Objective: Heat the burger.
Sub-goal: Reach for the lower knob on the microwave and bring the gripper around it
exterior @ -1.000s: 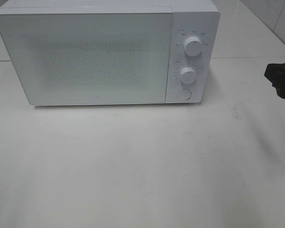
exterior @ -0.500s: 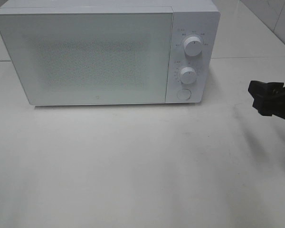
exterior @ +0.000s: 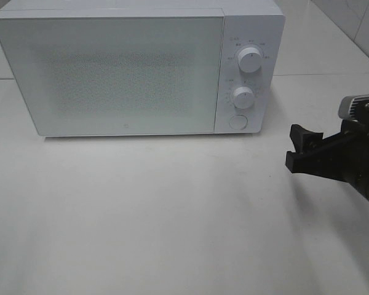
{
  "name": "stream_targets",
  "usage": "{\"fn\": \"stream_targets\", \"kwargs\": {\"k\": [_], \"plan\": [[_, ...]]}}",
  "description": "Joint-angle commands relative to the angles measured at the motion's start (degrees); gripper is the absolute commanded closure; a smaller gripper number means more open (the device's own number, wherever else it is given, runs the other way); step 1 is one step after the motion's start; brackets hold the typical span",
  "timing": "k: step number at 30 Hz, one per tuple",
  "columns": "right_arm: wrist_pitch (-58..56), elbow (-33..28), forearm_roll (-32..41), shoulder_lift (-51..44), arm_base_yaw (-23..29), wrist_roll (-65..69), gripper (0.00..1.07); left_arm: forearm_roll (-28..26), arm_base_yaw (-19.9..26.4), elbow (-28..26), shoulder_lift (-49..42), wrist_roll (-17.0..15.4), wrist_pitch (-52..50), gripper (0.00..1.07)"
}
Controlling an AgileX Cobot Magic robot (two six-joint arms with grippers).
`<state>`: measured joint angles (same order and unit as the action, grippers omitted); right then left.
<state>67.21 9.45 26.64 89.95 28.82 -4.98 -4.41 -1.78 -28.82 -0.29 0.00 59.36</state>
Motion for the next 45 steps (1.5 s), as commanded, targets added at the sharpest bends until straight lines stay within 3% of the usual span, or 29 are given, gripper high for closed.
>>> {"fn": "stream_targets", "kwargs": {"k": [1,6,15,30,37,45], "plan": [[6.0,0.5,10.8,2.3,7.2,-1.1,0.32,0.2,0.1,0.1,-1.4,0.0,-0.1,0.06],[6.0,3.0,19.1,4.2,13.6,-3.4,0.32,0.2,0.1,0.1,-1.4,0.0,-0.1,0.06],[5.9,8.3,24.8,4.8,18.6,-11.5,0.32,0.2,0.1,0.1,-1.4,0.0,-0.1,0.06],[4.3,16.0,27.8,5.0,18.7,-15.9,0.32,0.2,0.1,0.1,-1.4,0.0,-0.1,0.06],[4.1,20.1,24.9,10.4,15.5,-15.5,0.32,0.2,0.1,0.1,-1.4,0.0,-0.1,0.06],[4.3,24.6,24.4,15.3,15.4,-13.7,0.32,0.2,0.1,0.1,-1.4,0.0,-0.1,0.06]]}}
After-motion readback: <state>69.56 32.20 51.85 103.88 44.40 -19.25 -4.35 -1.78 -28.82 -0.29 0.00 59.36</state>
